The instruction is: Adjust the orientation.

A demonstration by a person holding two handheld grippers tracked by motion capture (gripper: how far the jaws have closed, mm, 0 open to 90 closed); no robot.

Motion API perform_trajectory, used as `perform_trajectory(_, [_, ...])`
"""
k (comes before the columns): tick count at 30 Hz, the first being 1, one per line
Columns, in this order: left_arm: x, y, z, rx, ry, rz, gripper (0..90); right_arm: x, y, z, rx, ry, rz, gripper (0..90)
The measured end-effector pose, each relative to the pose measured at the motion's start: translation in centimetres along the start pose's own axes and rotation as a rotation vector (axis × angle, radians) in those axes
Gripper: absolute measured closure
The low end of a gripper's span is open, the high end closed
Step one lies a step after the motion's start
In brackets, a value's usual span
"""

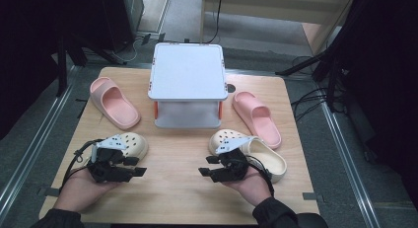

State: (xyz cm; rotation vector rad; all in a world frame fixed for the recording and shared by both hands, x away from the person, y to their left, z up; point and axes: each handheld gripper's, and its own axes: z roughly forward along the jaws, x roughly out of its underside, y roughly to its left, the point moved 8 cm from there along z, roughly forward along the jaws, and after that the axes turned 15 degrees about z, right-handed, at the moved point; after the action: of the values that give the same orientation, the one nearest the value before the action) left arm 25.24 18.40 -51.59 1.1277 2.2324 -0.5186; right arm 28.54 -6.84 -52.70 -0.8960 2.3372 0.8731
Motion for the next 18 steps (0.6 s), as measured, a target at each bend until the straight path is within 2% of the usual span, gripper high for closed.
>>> perform_trajectory(3, [0.5, 0.3, -0.7, -0.007, -0.002, -0.012, 49.8, -0.1, -0.1, 0.1, 0.003, 0.003, -0.002, 50.2])
perform_trajectory(11, [1.8, 1.0, -2.8, -0.063, -0.002, -0.045, 50.2, -0.2, -0.2, 0.2, 0.005, 0.003, -0.003, 49.2])
perform_trajectory(12, [2.2, 1.2, -3.6, -0.095, -0.009, -0.057, 50.6, -0.2, -0.2, 0.2, 0.007, 0.005, -0.005, 49.0])
perform_trajectory(15, [2.8, 1.3, -4.3, -0.113, -0.01, -0.068, 50.9, -0.2, -0.3, 0.3, 0.009, 0.007, -0.004, 48.7])
perform_trajectory(16, [3.5, 1.8, -4.8, -0.134, 0.002, -0.092, 50.9, -0.2, -0.3, 0.3, 0.01, 0.008, -0.003, 48.6])
perform_trajectory(17, [3.5, 1.8, -4.8, -0.134, 0.002, -0.092, 51.0, -0.2, -0.3, 0.3, 0.01, 0.008, -0.003, 48.6])
perform_trajectory(18, [4.4, 2.3, -5.1, -0.159, 0.017, -0.115, 51.4, -0.2, -0.3, 0.3, 0.011, 0.008, -0.003, 48.5])
